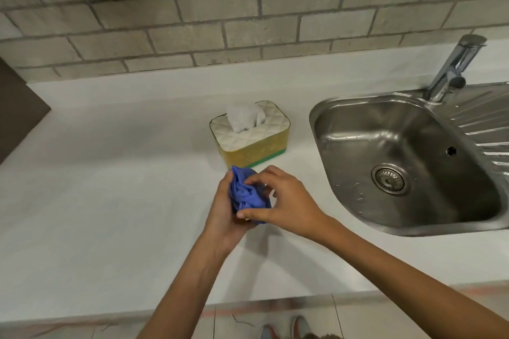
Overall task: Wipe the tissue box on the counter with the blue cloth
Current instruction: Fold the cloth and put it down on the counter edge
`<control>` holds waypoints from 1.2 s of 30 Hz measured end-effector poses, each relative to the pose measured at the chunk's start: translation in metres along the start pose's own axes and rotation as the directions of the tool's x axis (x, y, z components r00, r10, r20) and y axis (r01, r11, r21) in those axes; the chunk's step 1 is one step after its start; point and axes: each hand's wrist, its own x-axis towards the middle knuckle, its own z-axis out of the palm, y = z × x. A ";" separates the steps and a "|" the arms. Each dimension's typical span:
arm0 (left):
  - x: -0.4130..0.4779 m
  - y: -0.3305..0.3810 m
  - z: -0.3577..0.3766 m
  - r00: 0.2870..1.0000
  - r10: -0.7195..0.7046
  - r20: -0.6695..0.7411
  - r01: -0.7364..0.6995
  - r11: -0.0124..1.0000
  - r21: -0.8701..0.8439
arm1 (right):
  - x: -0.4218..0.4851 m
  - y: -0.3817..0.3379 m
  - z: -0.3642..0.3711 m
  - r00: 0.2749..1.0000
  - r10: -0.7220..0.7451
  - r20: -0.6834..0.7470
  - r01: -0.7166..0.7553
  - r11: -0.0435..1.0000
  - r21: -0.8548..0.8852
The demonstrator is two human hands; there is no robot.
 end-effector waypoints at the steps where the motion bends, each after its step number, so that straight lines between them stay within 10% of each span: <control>1: 0.000 -0.003 0.003 1.000 -0.012 0.016 0.011 0.999 0.035 | -0.003 0.004 -0.004 0.999 0.035 -0.009 -0.035 0.999 0.039; 12: 0.005 -0.048 0.053 0.984 -0.099 0.147 0.095 0.995 0.037 | -0.045 0.047 -0.050 0.963 0.206 -0.174 -0.165 0.961 0.222; 20: 0.008 -0.092 0.075 0.999 -0.026 -0.018 0.031 0.922 0.385 | -0.101 0.086 -0.111 0.759 0.623 -0.188 -0.335 0.621 0.708; 28: 0.009 -0.140 0.102 0.977 0.177 -0.123 -0.038 0.702 0.711 | -0.174 0.142 -0.150 0.613 0.741 -0.274 -0.541 0.646 0.538; 36: 0.004 -0.173 0.102 0.903 0.426 -0.060 -0.087 0.317 0.944 | -0.204 0.166 -0.157 0.613 0.760 -0.218 -0.784 0.619 -0.048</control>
